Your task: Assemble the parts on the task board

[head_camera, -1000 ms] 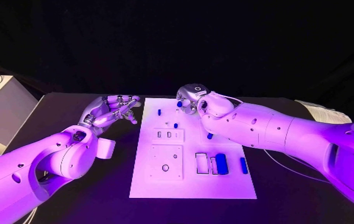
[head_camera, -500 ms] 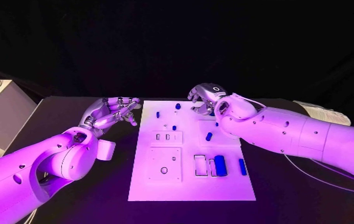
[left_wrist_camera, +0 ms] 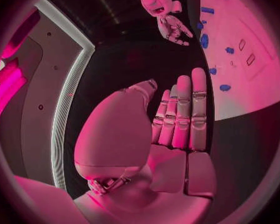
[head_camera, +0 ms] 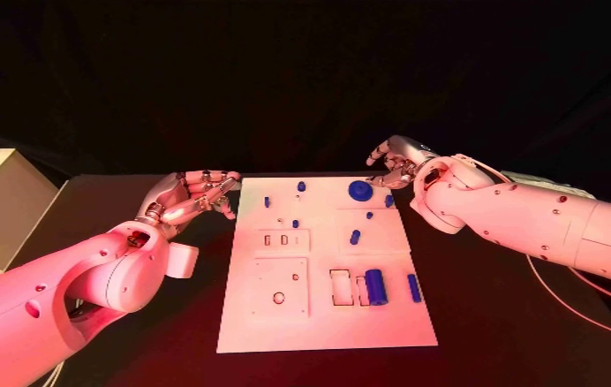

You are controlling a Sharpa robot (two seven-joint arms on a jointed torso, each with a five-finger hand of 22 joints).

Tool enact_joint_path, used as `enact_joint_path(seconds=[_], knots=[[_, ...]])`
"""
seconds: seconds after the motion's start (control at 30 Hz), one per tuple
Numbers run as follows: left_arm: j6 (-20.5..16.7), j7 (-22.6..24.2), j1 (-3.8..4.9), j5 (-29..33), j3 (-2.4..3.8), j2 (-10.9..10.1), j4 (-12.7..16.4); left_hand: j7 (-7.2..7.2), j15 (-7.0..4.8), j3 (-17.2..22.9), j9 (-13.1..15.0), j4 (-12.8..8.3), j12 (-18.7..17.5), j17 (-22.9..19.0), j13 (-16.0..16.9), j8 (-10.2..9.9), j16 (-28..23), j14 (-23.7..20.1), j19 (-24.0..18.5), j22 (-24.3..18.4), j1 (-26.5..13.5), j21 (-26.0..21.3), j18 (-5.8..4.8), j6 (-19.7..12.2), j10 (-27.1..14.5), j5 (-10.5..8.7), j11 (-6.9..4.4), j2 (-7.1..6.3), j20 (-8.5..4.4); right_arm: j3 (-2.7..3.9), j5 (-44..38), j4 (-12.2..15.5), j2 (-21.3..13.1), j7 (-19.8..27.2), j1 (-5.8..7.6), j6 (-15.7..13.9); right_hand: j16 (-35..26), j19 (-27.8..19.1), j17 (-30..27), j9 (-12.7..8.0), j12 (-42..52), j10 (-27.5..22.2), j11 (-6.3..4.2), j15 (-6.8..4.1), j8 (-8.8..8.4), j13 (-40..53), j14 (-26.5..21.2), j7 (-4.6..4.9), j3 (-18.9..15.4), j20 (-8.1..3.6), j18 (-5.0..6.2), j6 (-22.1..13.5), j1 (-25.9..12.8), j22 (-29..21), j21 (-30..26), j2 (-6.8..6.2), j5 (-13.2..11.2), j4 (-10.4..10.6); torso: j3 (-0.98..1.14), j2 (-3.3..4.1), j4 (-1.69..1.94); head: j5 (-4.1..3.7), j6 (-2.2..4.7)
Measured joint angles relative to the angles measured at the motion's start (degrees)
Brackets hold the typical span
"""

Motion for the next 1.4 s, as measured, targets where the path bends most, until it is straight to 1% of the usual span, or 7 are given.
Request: enact_joint_path(seconds=[0.03,0.2,0.37,0.5,0.83,1.23,1.4], knots=[[0.0,0.0,-0.02,0.0,0.0,0.0,0.0,0.0,0.0,0.0,0.0,0.0,0.0,0.0,0.0,0.0,0.0,0.0,0.0,0.0,0.0,0.0,0.0,0.0,0.0,0.0,0.0,0.0,0.0,0.0,0.2,0.0,-0.2,-0.1,0.02,0.6,0.1,0.0,0.0,0.0,0.0,0.0,0.03,0.0,0.0,0.0,0.0,0.01,-0.5,0.0,0.0,0.0,0.0,0.0,0.3,0.0,0.0,0.2,0.04,0.01,-0.01,-0.04,0.0],[0.1,0.0,-0.08,0.0,0.0,0.1,-0.2,0.0,0.0,0.0,0.0,0.0,0.0,0.0,0.0,0.0,0.0,0.0,0.0,0.0,0.0,0.0,0.0,0.0,0.0,0.0,0.0,0.0,0.0,-0.02,0.4,-0.5,-0.2,-0.7,0.07,3.3,0.2,0.2,0.0,0.1,0.0,0.0,0.04,0.0,0.0,0.0,0.0,0.14,-1.6,0.2,0.0,-0.1,0.0,0.0,0.8,0.0,0.0,0.7,0.04,0.05,-0.01,-0.52,-0.03],[0.3,0.0,-0.11,0.0,0.0,0.2,-0.2,0.0,0.0,0.0,0.0,0.0,0.0,0.0,0.0,0.0,0.0,0.0,0.0,0.1,0.0,0.3,0.0,0.0,0.0,0.0,0.0,0.0,0.0,-0.05,0.3,-1.4,0.6,-1.2,0.08,5.1,0.2,0.2,0.0,0.1,0.0,0.0,0.04,0.02,-0.22,0.0,0.0,0.26,-2.3,0.2,0.0,-0.3,0.0,0.0,1.2,0.0,0.0,0.9,-0.07,0.09,0.05,-0.75,-0.13],[0.4,0.0,-0.13,0.0,0.0,0.3,-0.3,0.0,0.0,0.0,0.0,0.0,0.0,0.1,0.0,0.0,0.0,0.0,0.0,0.1,0.0,0.3,0.0,0.0,0.0,0.0,0.0,0.0,0.0,-0.11,-0.1,-2.0,1.5,-1.5,-0.01,6.1,0.2,0.1,0.0,0.1,0.0,0.0,0.04,0.21,-0.22,0.0,-0.2,0.43,-3.2,0.32,0.01,-0.4,0.1,0.0,1.2,0.09,-0.4,1.4,-0.19,0.09,0.15,-0.79,-0.41],[0.6,-0.1,-0.15,0.0,-0.01,0.4,-0.4,0.0,0.01,0.0,0.0,0.0,0.0,0.1,0.0,0.0,0.0,0.0,0.0,0.1,0.0,0.3,0.0,0.0,-0.2,0.0,0.2,0.0,0.0,-0.3,-1.3,-4.8,3.7,-2.0,-0.47,7.0,0.2,0.0,0.0,0.1,0.0,-0.2,0.25,0.4,-0.22,0.0,0.0,0.44,-3.6,0.41,0.01,-0.4,0.2,0.0,1.5,0.22,-0.6,1.6,-0.32,0.04,0.23,-0.62,-0.9],[0.7,-0.2,-0.16,-0.1,-0.01,0.4,-0.4,0.0,0.01,0.2,0.0,-0.2,0.0,0.0,0.0,0.0,0.2,0.0,0.0,0.2,0.0,0.3,0.0,0.0,-0.4,0.0,-0.02,0.0,0.0,-0.5,-1.9,-6.2,5.2,-2.2,-1.07,7.7,0.4,0.0,0.0,0.2,0.0,-0.2,0.25,0.4,-0.21,0.0,0.0,0.44,-3.9,0.4,0.01,-0.4,0.7,0.0,1.5,0.68,-0.6,1.9,-0.28,0.02,0.07,-0.3,-1.45],[0.8,-0.2,-0.16,-0.1,0.0,0.4,-0.4,0.0,0.01,0.2,0.0,-0.2,0.0,0.1,0.0,0.0,0.2,0.0,0.0,0.2,0.0,0.3,0.0,0.0,-0.4,0.0,-0.02,0.0,0.0,-0.52,-2.0,-6.6,5.6,-2.3,-1.19,7.9,0.4,0.0,0.0,0.3,0.0,-0.2,0.25,0.4,-0.22,0.0,0.0,0.44,-4.1,0.4,0.01,-0.4,0.9,0.0,1.7,0.9,-0.6,2.1,-0.25,0.02,0.04,-0.35,-1.56]])
